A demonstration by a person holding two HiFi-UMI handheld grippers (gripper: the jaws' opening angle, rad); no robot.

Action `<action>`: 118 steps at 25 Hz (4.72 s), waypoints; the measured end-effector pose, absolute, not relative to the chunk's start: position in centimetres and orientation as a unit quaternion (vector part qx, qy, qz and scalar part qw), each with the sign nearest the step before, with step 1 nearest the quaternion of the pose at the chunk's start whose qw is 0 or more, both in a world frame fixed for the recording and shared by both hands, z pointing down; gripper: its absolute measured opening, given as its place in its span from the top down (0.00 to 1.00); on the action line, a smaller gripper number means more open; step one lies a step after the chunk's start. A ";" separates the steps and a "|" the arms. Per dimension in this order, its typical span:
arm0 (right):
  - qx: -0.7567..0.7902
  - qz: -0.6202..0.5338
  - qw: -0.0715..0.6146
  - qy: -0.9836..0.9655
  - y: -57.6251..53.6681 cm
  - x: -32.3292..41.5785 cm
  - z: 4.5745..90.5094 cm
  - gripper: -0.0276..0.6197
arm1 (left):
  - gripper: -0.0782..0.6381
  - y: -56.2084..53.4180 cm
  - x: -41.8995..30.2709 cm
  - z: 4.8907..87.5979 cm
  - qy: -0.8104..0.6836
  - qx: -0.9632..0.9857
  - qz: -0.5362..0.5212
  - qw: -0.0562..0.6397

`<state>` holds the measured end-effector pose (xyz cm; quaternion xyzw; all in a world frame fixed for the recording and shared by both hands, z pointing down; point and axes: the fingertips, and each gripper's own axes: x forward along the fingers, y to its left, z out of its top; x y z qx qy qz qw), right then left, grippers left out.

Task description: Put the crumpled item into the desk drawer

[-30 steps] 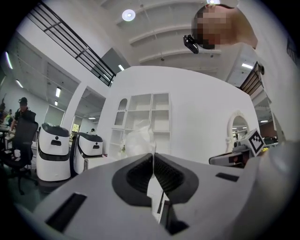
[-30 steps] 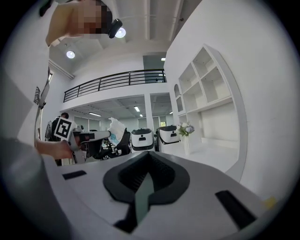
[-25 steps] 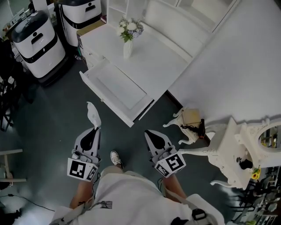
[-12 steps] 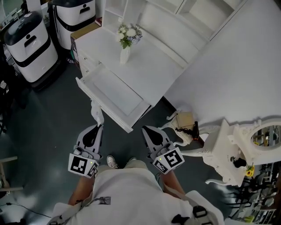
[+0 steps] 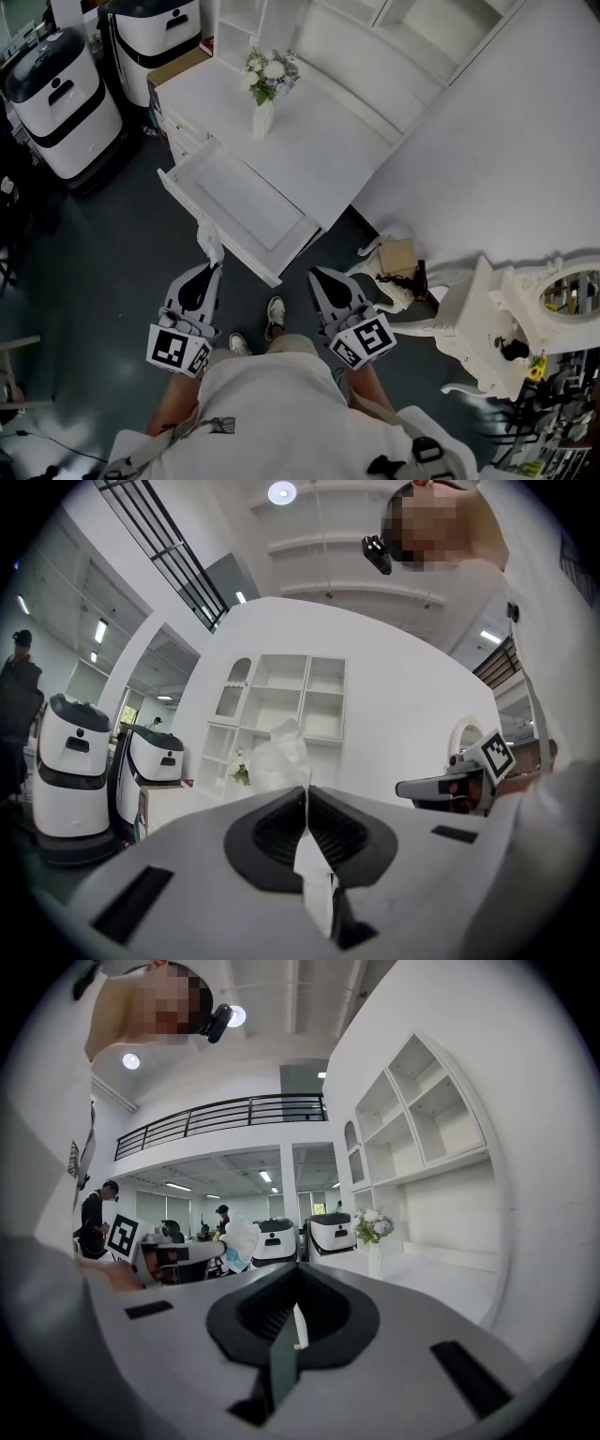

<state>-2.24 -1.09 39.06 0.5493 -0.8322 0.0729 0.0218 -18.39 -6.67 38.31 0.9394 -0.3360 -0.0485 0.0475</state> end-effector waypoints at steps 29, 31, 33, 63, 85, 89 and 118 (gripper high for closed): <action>0.486 0.088 0.010 -0.870 -13.8 8.1 41.3 0.94 | 0.86 -16.4 -9.0 39.4 -0.411 0.910 -0.013 0.048; 0.479 0.095 0.012 -0.873 -14.5 8.3 41.9 0.94 | 0.86 -17.0 -8.6 40.3 -0.416 0.907 -0.005 0.056; 0.471 0.104 0.013 -0.876 -15.1 8.6 42.6 0.94 | 0.86 -17.6 -8.2 41.3 -0.422 0.905 0.004 0.063; 0.464 0.146 0.036 -0.873 -19.9 15.0 47.1 0.94 | 0.86 -29.1 -1.0 68.4 -0.391 0.864 0.290 0.130; 0.477 0.159 0.049 -0.863 -20.5 16.7 48.2 0.94 | 0.86 -31.9 0.4 76.4 -0.363 0.826 0.415 0.119; 0.477 0.160 0.052 -0.863 -20.4 16.9 48.3 0.94 | 0.86 -31.8 0.6 77.8 -0.355 0.819 0.436 0.116; 0.481 0.158 0.066 -0.860 -18.6 17.7 48.8 0.94 | 0.86 -28.6 2.9 83.1 -0.278 0.801 0.517 0.120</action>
